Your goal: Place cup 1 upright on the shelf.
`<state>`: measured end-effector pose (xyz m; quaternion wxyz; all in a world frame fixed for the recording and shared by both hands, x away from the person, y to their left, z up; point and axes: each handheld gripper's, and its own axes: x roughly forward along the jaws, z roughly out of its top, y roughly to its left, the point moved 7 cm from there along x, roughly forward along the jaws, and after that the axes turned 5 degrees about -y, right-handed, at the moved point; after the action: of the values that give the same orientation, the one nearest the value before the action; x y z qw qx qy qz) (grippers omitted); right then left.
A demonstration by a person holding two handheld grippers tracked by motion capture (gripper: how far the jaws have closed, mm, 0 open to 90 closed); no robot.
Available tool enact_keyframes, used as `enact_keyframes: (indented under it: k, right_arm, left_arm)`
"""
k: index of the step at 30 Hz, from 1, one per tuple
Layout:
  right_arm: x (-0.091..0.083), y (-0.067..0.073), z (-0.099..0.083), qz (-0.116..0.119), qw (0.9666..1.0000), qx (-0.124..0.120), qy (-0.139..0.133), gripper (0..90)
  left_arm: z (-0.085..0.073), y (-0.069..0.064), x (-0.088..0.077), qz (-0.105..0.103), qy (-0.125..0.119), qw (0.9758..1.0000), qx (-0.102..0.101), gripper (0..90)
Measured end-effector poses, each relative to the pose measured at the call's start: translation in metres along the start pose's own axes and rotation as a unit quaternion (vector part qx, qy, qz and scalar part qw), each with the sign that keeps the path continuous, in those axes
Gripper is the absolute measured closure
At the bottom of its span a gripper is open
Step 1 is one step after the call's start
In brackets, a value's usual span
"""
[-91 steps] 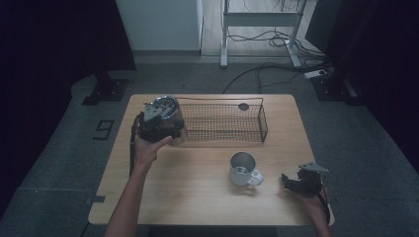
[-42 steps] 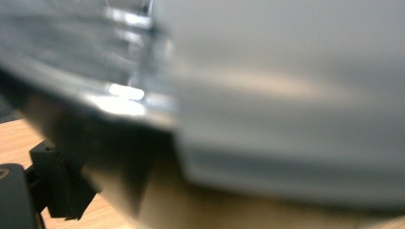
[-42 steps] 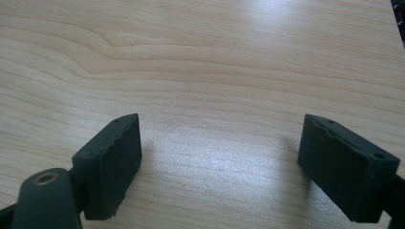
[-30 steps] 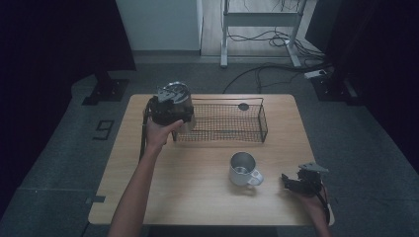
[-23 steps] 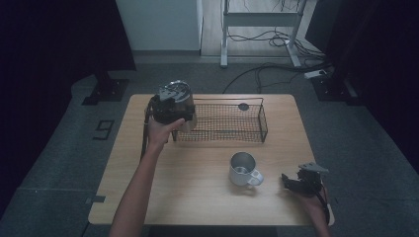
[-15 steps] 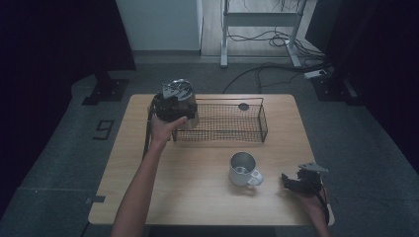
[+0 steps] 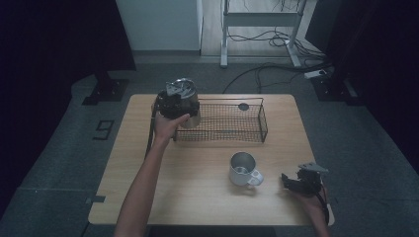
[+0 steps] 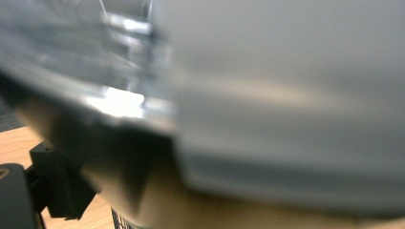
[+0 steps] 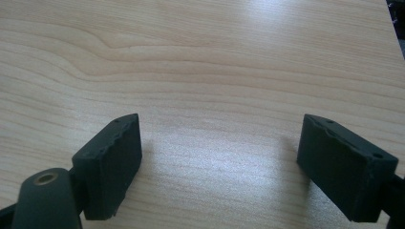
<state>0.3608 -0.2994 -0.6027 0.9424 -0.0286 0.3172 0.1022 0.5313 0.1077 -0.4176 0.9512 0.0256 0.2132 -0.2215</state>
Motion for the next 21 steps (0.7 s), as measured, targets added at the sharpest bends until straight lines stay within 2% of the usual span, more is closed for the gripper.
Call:
enact_keyframes:
  k: [21]
  right_arm:
    - [0.000, 0.000, 0.000, 0.001, 1.0000, 0.000, 0.000, 15.1]
  left_arm:
    - [-0.006, 0.002, 0.028, 0.002, 0.018, 0.9998, 0.004, 4.0]
